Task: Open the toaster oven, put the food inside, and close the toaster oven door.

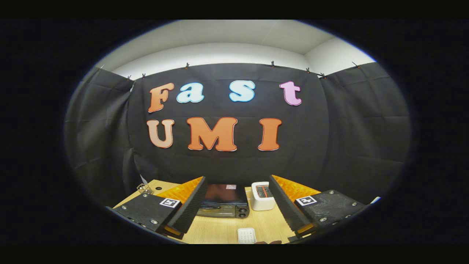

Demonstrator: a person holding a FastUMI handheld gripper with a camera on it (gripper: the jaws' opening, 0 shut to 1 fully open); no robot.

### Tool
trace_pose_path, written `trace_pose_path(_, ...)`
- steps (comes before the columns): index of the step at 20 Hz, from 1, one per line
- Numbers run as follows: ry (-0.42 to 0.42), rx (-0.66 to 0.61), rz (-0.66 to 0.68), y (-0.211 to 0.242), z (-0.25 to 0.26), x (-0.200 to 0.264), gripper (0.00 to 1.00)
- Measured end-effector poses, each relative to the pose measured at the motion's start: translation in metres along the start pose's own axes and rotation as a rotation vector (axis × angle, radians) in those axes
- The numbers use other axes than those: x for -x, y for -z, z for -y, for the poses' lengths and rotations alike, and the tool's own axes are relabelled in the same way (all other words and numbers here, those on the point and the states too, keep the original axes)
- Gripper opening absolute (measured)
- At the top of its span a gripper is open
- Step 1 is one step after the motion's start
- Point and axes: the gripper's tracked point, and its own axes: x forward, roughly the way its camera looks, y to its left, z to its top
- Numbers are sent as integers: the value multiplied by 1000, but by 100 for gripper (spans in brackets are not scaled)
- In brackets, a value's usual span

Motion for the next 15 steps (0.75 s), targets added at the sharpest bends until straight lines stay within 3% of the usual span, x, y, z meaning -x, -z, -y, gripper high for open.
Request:
trace_pose_path(4, -4, -22, 16, -2, 0, 2, 99)
trace_pose_path(9, 58, -41, 71, -11, 6, 0, 99)
trace_pose_path(15, 30, -11, 107, -16, -10, 8, 99)
